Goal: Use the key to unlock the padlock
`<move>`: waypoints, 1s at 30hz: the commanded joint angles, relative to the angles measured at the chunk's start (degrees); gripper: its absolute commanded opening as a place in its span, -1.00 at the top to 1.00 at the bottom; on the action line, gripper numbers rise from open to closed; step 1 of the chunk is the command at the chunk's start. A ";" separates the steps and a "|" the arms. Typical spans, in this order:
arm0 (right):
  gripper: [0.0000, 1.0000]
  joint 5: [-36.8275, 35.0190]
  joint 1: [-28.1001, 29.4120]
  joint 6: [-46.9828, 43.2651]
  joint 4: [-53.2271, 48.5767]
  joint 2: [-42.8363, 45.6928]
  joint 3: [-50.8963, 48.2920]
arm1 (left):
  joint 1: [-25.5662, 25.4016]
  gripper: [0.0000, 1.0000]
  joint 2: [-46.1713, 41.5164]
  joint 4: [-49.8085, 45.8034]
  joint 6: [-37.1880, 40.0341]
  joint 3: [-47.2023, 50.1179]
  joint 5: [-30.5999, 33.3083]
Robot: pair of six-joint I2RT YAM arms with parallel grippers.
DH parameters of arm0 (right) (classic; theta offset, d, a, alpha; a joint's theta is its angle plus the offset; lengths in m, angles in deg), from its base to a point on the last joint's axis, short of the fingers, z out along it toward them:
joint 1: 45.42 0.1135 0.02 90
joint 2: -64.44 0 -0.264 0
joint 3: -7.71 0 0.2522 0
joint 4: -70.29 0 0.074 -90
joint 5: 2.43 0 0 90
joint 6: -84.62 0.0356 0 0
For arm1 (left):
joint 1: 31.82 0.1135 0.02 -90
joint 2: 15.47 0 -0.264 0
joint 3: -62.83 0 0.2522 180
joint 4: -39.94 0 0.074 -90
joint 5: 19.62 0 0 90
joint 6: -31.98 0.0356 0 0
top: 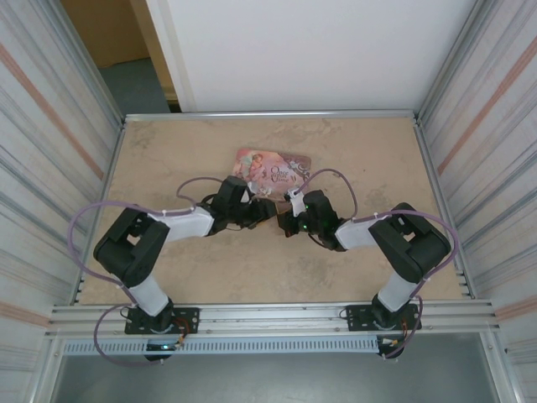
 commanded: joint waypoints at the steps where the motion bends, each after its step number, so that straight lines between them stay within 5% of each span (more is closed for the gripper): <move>1: 1.00 0.07 -0.07 1.93 2.88 -0.69 -0.30 | 0.58 -0.06 -4.18 -2.19 -0.08 1.83 -0.83; 8: 1.00 1.81 -0.08 4.12 -2.68 -0.15 1.61 | 3.07 -0.20 -12.46 -7.80 1.70 4.18 1.26; 19: 1.00 6.22 -0.19 13.39 -12.57 2.66 4.90 | 9.90 -0.26 -25.72 -3.33 -5.39 17.09 2.35; 30: 1.00 11.01 -0.48 22.66 -15.77 4.57 6.50 | 10.37 -0.27 -29.66 11.42 -12.35 26.31 2.81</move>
